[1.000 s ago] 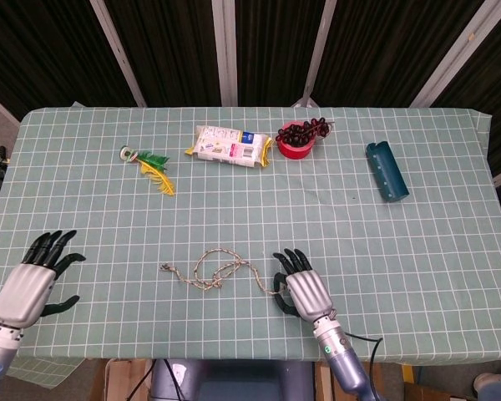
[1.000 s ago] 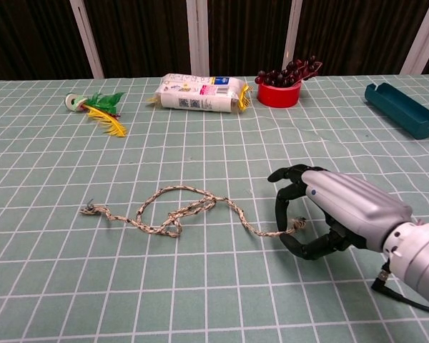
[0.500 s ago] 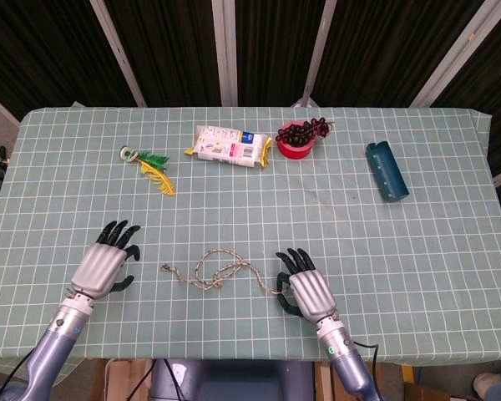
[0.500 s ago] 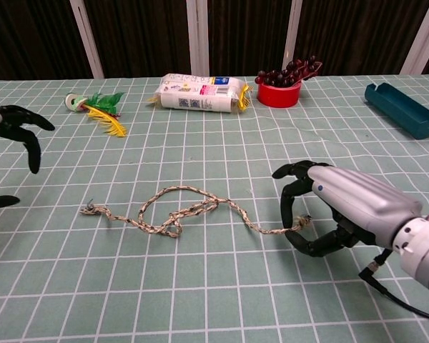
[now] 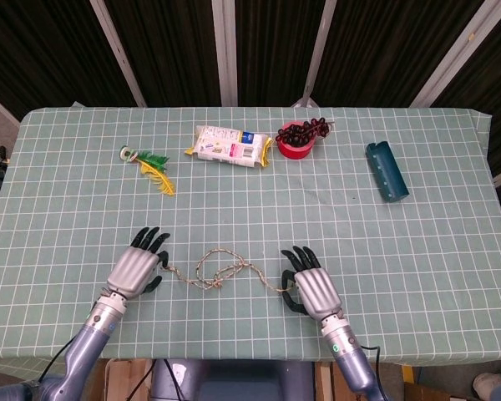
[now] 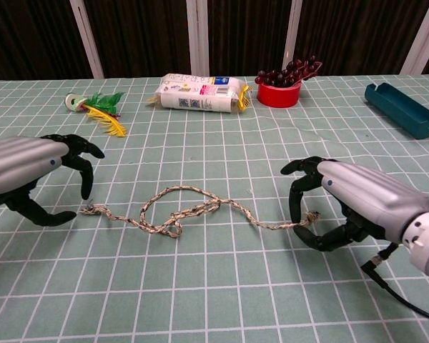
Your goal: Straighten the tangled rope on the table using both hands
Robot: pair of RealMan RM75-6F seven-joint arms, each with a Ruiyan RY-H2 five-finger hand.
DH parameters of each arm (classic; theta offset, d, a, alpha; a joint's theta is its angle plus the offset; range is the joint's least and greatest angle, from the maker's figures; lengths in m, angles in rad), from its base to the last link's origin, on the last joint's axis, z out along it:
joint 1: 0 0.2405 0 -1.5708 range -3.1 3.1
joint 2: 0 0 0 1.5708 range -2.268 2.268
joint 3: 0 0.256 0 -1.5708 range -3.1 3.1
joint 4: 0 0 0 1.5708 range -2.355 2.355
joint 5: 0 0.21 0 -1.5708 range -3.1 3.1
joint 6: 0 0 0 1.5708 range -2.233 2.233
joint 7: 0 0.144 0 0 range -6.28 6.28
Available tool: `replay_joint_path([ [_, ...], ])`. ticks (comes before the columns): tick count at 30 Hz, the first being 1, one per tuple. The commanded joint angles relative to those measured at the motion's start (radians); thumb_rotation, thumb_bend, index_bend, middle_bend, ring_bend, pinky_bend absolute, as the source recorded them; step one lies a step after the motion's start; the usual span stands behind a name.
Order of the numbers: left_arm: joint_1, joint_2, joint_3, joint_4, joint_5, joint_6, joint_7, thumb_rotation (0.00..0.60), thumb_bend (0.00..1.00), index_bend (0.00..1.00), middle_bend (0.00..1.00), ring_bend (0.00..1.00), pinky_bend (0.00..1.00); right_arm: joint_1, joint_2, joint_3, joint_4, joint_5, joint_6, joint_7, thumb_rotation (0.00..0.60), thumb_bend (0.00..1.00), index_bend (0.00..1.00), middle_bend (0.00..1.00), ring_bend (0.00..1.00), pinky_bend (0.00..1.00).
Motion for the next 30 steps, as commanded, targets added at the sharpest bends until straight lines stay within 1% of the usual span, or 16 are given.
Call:
replay_joint_path([
  [1, -0.009, -0.019, 0.007, 0.010, -0.006, 0.001, 0.016, 0.600, 0.41, 0.50, 0.11, 0.00, 0.00, 0.000, 0.001, 0.000, 0.001, 0.002, 0.000, 0.002, 0.600, 0.49, 0.64, 0.15, 0.00, 0.00],
  [14, -0.037, -0.088, 0.016, 0.037, -0.014, 0.020, 0.036, 0.600, 0.44, 0.50, 0.11, 0.00, 0.00, 0.001, 0.008, 0.004, 0.007, 0.008, 0.003, 0.009, 0.600, 0.49, 0.64, 0.15, 0.00, 0.00],
  [22, -0.043, -0.114, 0.023, 0.051, -0.020, 0.031, 0.040, 0.600, 0.47, 0.52, 0.12, 0.00, 0.00, 0.002, 0.010, 0.005, 0.007, 0.011, 0.005, 0.013, 0.600, 0.49, 0.64, 0.15, 0.00, 0.00],
  [30, -0.048, -0.119, 0.032, 0.054, -0.019, 0.040, 0.037, 0.600, 0.48, 0.52, 0.12, 0.00, 0.00, 0.004, 0.013, 0.009, 0.003, 0.016, 0.007, 0.008, 0.600, 0.49, 0.64, 0.16, 0.00, 0.00],
])
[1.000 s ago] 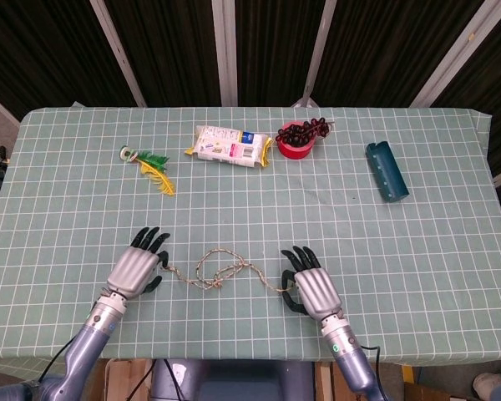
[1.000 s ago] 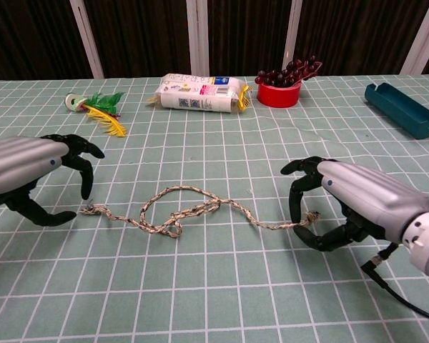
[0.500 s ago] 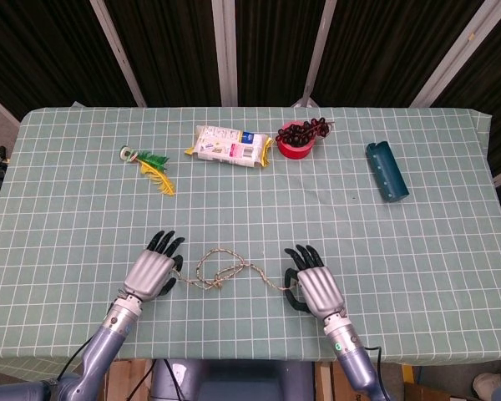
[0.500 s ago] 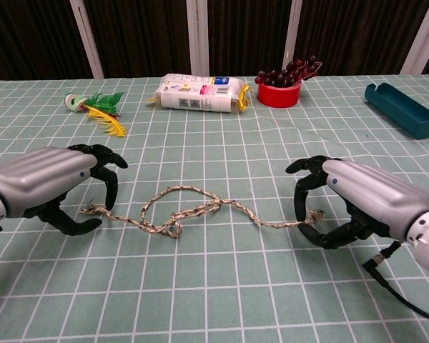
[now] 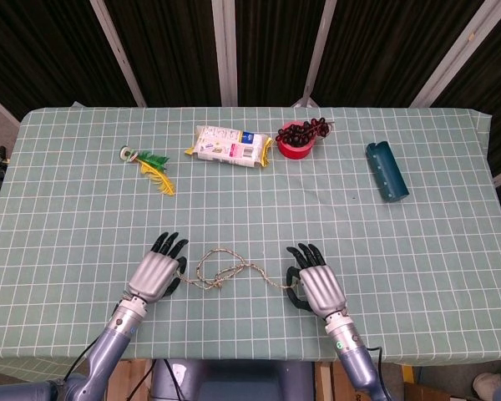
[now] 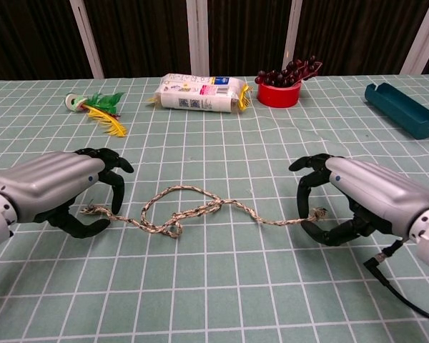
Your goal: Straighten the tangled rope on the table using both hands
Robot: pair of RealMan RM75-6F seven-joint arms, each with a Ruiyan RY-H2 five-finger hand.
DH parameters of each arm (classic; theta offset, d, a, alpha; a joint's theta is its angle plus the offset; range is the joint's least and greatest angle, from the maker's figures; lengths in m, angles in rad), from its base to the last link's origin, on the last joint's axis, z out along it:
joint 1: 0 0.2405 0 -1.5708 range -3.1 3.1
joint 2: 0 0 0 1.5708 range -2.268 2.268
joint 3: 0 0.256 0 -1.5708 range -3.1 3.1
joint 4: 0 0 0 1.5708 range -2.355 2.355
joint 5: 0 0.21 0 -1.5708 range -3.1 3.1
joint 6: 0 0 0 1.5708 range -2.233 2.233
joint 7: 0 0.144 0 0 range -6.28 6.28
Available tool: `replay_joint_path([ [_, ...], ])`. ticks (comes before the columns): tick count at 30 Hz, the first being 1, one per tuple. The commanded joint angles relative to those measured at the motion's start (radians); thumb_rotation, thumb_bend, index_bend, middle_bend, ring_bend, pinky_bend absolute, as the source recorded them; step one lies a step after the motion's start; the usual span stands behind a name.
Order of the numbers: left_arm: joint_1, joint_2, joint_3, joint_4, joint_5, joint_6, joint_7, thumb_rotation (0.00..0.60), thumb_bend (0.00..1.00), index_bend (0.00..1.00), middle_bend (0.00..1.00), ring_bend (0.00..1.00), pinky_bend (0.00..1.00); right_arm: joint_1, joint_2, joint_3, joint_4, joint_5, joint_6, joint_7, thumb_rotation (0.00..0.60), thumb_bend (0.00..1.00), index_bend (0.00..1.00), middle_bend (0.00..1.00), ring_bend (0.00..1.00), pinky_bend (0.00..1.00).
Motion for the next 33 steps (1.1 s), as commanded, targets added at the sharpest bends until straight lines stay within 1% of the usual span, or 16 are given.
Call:
replay_joint_path([
  [1, -0.001, 0.002, 0.003, -0.001, 0.001, 0.002, 0.000, 0.600, 0.48, 0.53, 0.12, 0.00, 0.00, 0.001, 0.000, 0.001, -0.001, 0.001, 0.001, -0.002, 0.600, 0.49, 0.64, 0.16, 0.00, 0.00],
  [6, -0.003, 0.000, 0.004, 0.000, -0.002, 0.005, -0.002, 0.600, 0.50, 0.55, 0.13, 0.00, 0.00, 0.001, 0.000, 0.000, -0.005, 0.001, 0.003, -0.005, 0.600, 0.49, 0.64, 0.15, 0.00, 0.00],
  [17, -0.007, -0.006, 0.008, 0.009, -0.007, 0.016, 0.003, 0.600, 0.52, 0.59, 0.14, 0.00, 0.00, 0.003, 0.007, 0.000, -0.015, -0.002, 0.009, -0.011, 0.600, 0.49, 0.64, 0.15, 0.00, 0.00],
  [23, -0.006, 0.006, 0.008, 0.002, -0.002, 0.028, -0.002, 0.600, 0.53, 0.60, 0.15, 0.00, 0.00, 0.001, 0.019, -0.002, -0.020, -0.001, 0.013, -0.014, 0.600, 0.49, 0.64, 0.15, 0.00, 0.00],
  [27, -0.005, 0.036, 0.000, -0.022, 0.004, 0.043, -0.006, 0.600, 0.53, 0.60, 0.15, 0.00, 0.00, 0.000, 0.037, 0.002, -0.030, -0.006, 0.021, -0.018, 0.600, 0.49, 0.64, 0.16, 0.00, 0.00],
  [33, 0.002, 0.130, -0.012, -0.089, 0.022, 0.068, -0.024, 0.600, 0.53, 0.61, 0.15, 0.00, 0.00, -0.006, 0.101, 0.015, -0.056, -0.011, 0.038, -0.020, 0.600, 0.49, 0.65, 0.15, 0.00, 0.00],
])
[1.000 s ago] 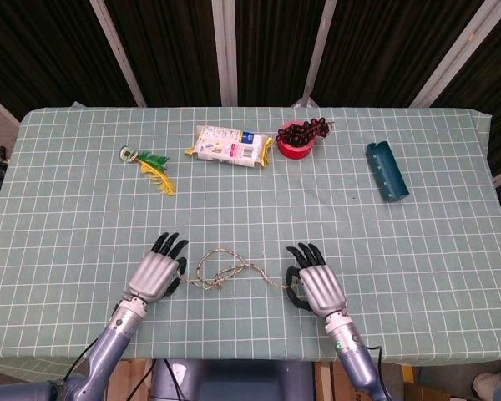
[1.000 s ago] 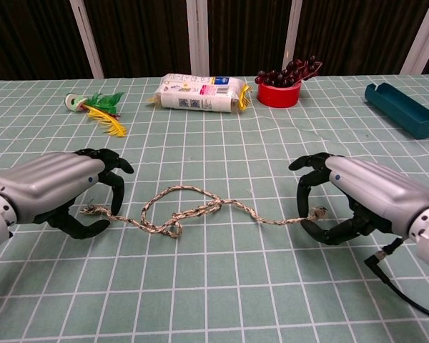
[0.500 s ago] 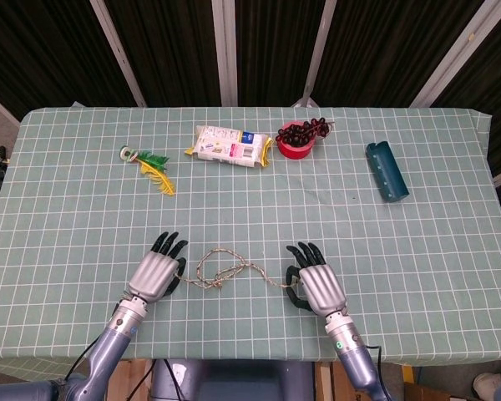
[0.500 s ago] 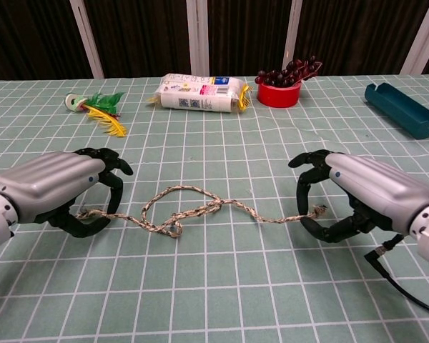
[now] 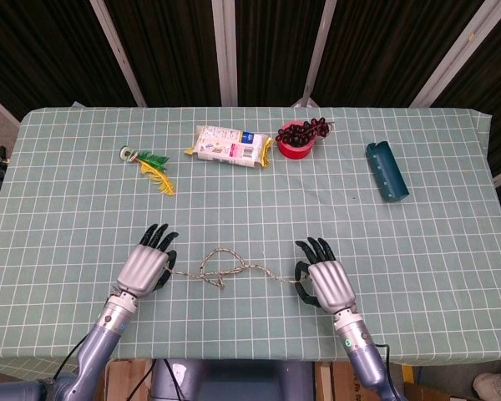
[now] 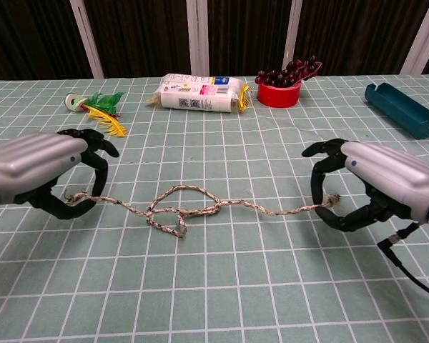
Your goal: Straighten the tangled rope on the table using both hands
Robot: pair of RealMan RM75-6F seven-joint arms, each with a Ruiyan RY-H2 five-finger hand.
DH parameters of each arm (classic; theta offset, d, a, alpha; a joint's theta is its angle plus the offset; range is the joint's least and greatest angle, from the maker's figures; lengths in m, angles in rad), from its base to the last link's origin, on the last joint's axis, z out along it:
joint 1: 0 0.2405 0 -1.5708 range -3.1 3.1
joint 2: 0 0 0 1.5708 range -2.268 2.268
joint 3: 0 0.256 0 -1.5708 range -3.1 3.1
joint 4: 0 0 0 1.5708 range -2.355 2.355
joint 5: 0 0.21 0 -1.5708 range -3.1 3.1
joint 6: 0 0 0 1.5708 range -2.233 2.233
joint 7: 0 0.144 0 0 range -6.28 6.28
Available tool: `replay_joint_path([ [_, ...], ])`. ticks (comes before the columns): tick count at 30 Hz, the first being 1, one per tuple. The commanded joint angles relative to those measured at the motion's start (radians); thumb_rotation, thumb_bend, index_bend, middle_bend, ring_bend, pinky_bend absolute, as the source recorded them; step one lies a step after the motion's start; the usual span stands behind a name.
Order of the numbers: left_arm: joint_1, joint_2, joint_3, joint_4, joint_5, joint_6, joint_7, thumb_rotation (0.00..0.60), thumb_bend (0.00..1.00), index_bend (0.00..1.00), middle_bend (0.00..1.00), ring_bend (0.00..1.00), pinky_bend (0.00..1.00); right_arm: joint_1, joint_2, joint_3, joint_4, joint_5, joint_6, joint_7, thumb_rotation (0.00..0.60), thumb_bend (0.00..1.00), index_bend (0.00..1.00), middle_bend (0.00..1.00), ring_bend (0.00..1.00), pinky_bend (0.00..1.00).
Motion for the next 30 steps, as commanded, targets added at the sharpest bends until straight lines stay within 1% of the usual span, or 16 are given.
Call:
replay_joint_path([
  [1, 0.006, 0.059, -0.008, -0.041, 0.015, 0.019, -0.013, 0.600, 0.53, 0.61, 0.15, 0.00, 0.00, -0.005, 0.036, 0.008, -0.016, -0.004, 0.011, 0.000, 0.600, 0.49, 0.65, 0.15, 0.00, 0.00],
  [6, 0.026, 0.166, -0.004, -0.102, 0.046, 0.046, -0.053, 0.600, 0.53, 0.61, 0.15, 0.00, 0.00, -0.020, 0.113, 0.016, -0.041, -0.003, 0.030, 0.014, 0.600, 0.49, 0.65, 0.15, 0.00, 0.00],
  [11, 0.054, 0.256, 0.003, -0.138, 0.075, 0.079, -0.108, 0.600, 0.53, 0.61, 0.15, 0.00, 0.00, -0.036, 0.180, 0.026, -0.058, -0.004, 0.049, 0.037, 0.600, 0.49, 0.65, 0.16, 0.00, 0.00],
  [16, 0.081, 0.324, 0.011, -0.145, 0.089, 0.103, -0.170, 0.600, 0.53, 0.61, 0.16, 0.00, 0.00, -0.051, 0.246, 0.039, -0.065, 0.007, 0.060, 0.077, 0.600, 0.49, 0.65, 0.16, 0.00, 0.00],
  [21, 0.098, 0.354, 0.015, -0.127, 0.090, 0.111, -0.208, 0.600, 0.53, 0.61, 0.16, 0.00, 0.00, -0.061, 0.290, 0.040, -0.055, 0.011, 0.059, 0.105, 0.600, 0.49, 0.65, 0.16, 0.00, 0.00],
  [30, 0.118, 0.355, 0.022, -0.079, 0.078, 0.111, -0.251, 0.600, 0.53, 0.61, 0.16, 0.00, 0.00, -0.073, 0.315, 0.045, 0.001, 0.038, 0.050, 0.156, 0.600, 0.49, 0.65, 0.16, 0.00, 0.00],
])
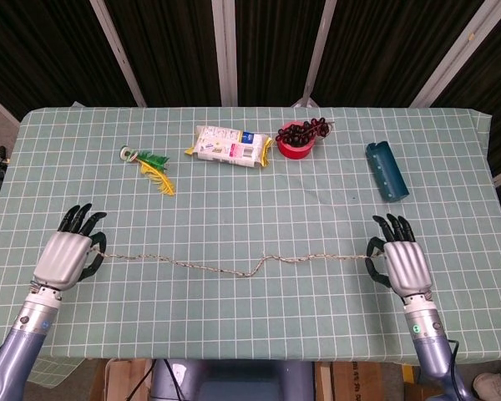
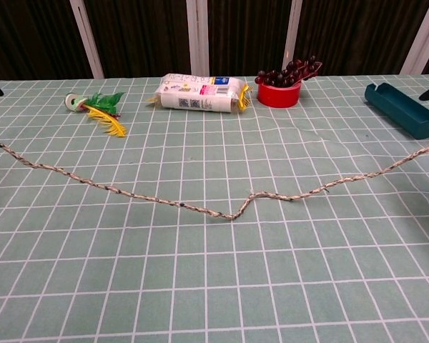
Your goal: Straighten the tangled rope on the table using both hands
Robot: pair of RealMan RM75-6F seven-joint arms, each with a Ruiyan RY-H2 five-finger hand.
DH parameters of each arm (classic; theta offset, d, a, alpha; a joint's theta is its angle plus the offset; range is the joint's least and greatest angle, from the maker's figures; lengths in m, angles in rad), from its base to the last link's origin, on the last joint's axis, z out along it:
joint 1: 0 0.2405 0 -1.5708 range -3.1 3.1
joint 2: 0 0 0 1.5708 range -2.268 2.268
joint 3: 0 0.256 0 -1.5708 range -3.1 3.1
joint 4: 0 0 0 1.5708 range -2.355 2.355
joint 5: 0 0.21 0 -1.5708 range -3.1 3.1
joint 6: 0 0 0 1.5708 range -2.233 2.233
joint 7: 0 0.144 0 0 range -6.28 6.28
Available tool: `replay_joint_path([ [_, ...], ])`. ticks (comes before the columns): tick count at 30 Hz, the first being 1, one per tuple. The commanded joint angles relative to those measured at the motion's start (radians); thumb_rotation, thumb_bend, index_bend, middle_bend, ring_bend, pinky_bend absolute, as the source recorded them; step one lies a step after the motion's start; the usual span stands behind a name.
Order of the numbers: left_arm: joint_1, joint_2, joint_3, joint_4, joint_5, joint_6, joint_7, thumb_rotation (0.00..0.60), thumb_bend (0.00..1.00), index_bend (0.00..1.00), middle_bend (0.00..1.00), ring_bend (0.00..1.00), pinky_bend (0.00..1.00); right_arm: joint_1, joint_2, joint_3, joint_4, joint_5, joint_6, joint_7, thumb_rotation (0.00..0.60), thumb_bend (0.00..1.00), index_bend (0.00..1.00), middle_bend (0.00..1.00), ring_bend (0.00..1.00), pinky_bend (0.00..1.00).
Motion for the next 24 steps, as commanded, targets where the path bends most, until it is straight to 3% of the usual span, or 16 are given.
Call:
replay_joint_path([
  [1, 0.007, -0.007, 0.003, 0.019, -0.008, -0.003, -0.010, 0.600, 0.53, 0.61, 0.16, 0.00, 0.00, -0.005, 0.004, 0.000, 0.022, 0.008, -0.005, 0.014, 0.600, 0.49, 0.65, 0.16, 0.00, 0.00],
  [11, 0.022, -0.034, 0.016, 0.086, -0.013, -0.010, -0.023, 0.600, 0.54, 0.61, 0.16, 0.00, 0.00, -0.018, 0.011, 0.010, 0.083, 0.046, -0.010, 0.051, 0.600, 0.49, 0.65, 0.16, 0.00, 0.00],
  [24, 0.029, -0.099, 0.029, 0.146, -0.030, -0.034, 0.005, 0.600, 0.54, 0.61, 0.16, 0.00, 0.00, -0.030, -0.016, -0.015, 0.169, 0.059, -0.045, 0.089, 0.600, 0.49, 0.65, 0.16, 0.00, 0.00],
])
